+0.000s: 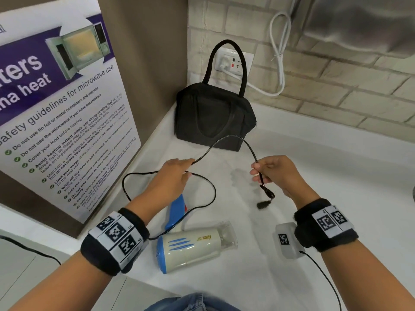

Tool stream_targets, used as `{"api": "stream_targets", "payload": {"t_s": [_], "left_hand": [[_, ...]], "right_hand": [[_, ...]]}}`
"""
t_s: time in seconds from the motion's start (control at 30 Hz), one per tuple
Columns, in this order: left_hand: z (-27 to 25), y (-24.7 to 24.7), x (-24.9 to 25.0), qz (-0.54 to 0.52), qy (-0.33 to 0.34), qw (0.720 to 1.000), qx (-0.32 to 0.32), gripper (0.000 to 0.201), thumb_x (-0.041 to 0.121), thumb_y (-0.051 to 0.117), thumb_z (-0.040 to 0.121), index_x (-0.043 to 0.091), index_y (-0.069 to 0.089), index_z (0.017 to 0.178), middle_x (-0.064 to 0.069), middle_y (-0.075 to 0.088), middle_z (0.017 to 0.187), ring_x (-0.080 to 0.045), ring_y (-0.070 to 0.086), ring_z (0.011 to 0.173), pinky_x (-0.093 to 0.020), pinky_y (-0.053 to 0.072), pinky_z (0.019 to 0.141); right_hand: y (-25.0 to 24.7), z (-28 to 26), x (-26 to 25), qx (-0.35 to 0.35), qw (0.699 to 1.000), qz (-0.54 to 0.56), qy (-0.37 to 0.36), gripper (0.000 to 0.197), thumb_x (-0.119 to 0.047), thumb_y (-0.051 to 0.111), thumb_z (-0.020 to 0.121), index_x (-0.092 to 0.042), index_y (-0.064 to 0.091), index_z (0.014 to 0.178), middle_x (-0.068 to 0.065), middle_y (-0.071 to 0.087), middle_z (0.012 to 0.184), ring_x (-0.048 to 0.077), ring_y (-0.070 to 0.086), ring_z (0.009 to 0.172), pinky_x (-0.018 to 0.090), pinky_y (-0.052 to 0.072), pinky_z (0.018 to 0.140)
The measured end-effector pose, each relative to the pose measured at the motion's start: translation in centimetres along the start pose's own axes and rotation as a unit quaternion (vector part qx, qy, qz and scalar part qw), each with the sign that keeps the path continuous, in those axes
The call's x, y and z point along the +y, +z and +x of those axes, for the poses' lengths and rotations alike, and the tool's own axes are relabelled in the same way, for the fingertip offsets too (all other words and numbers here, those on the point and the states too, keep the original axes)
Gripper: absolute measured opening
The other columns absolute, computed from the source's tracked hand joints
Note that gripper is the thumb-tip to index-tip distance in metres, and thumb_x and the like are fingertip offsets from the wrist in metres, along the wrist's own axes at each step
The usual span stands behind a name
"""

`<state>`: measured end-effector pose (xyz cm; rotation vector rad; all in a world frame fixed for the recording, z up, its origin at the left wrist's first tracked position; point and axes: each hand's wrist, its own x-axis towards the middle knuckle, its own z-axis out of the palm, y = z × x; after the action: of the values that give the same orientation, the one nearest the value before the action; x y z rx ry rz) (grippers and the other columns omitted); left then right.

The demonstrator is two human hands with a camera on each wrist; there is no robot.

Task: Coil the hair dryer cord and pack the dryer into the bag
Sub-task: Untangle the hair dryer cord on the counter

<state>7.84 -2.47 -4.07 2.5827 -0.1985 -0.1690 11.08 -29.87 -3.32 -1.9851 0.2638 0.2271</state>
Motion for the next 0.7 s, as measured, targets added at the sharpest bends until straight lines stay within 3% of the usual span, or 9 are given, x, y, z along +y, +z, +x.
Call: {"api": "stream_targets", "payload": {"t_s": [0.07,0.13,0.23,0.33,0.43,0.5,0.57,0.63,0.7], "left_hand": [[0.0,0.4,0.7,0.006,0.015,1.000,0.000,0.049,0.021,0.042,0.099,0.018,0.028,0.146,-0.007,0.035,0.150,-0.022,0.023,0.142,-0.029,0.021,0.114],[-0.3,0.5,1.9,-0.006,0.052,0.998,0.045,0.053,0.023,0.043,0.098,0.019,0.024,0.147,0.001,0.024,0.156,-0.018,0.009,0.146,-0.026,0.013,0.115],[-1.1,0.7,3.8,-0.053,0.127,0.981,0.135,0.051,0.024,0.051,0.095,0.018,0.035,0.143,0.000,0.030,0.152,-0.018,0.019,0.144,-0.025,0.019,0.113],[-1.5,1.4,5.4,-0.127,0.088,0.987,0.038,0.051,0.034,0.055,0.091,0.020,0.043,0.139,-0.001,0.047,0.141,-0.017,0.046,0.127,-0.027,0.037,0.105],[-1.4,2.1,6.5,-0.233,0.025,0.969,-0.074,0.051,0.038,0.057,0.089,0.017,0.049,0.134,-0.002,0.060,0.128,-0.011,0.057,0.113,-0.024,0.041,0.098],[-1.3,2.3,7.0,-0.248,0.031,0.963,-0.099,0.035,0.035,0.057,0.090,0.014,0.062,0.117,-0.005,0.068,0.113,-0.004,0.060,0.094,-0.021,0.044,0.089],[-1.1,2.4,7.2,-0.276,0.041,0.954,-0.109,0.019,0.030,0.060,0.090,0.014,0.069,0.094,-0.010,0.072,0.095,-0.005,0.063,0.080,-0.029,0.051,0.086],[-0.9,2.5,7.3,-0.316,0.024,0.941,-0.118,0.019,0.026,0.064,0.087,0.009,0.072,0.089,-0.008,0.074,0.089,-0.016,0.069,0.086,-0.038,0.054,0.088],[-0.9,2.5,7.3,-0.331,0.011,0.936,-0.120,0.020,0.025,0.065,0.086,0.006,0.072,0.089,-0.008,0.075,0.087,-0.019,0.071,0.087,-0.038,0.055,0.088]], "right_hand": [[0.4,-0.4,-0.5,-0.002,1.000,0.008,-0.004,0.013,-0.011,0.062,0.088,-0.001,0.069,0.091,0.012,0.073,0.081,0.020,0.070,0.062,0.022,0.057,0.059],[0.7,-0.7,-0.9,-0.003,1.000,0.016,-0.008,0.013,-0.011,0.063,0.088,0.000,0.069,0.092,0.013,0.073,0.082,0.020,0.070,0.061,0.022,0.057,0.058],[1.2,-1.2,-1.6,0.000,1.000,0.028,-0.009,0.013,-0.012,0.065,0.087,0.000,0.069,0.092,0.013,0.073,0.081,0.020,0.071,0.062,0.023,0.059,0.061],[1.9,-1.8,-2.3,0.004,0.998,0.068,-0.011,0.013,-0.010,0.064,0.087,0.002,0.067,0.090,0.014,0.072,0.080,0.016,0.071,0.059,0.020,0.057,0.057],[2.7,-2.6,-3.2,0.004,0.992,0.126,-0.029,0.010,-0.009,0.062,0.089,0.001,0.064,0.088,0.014,0.071,0.077,0.017,0.071,0.062,0.021,0.057,0.057],[3.1,-3.0,-3.5,0.013,0.986,0.157,-0.044,0.010,-0.009,0.061,0.089,0.001,0.059,0.087,0.014,0.071,0.076,0.020,0.072,0.066,0.024,0.058,0.060],[3.5,-3.2,-3.7,0.013,0.984,0.171,-0.048,0.014,-0.010,0.060,0.090,0.004,0.058,0.092,0.015,0.072,0.079,0.022,0.073,0.070,0.026,0.059,0.064],[3.8,-3.5,-3.7,0.008,0.982,0.184,-0.046,0.019,-0.011,0.060,0.090,0.006,0.058,0.097,0.015,0.072,0.082,0.021,0.073,0.073,0.025,0.059,0.067],[3.9,-3.7,-3.6,0.003,0.979,0.196,-0.050,0.021,-0.013,0.059,0.091,0.006,0.058,0.100,0.015,0.072,0.086,0.020,0.073,0.077,0.023,0.059,0.070]]}}
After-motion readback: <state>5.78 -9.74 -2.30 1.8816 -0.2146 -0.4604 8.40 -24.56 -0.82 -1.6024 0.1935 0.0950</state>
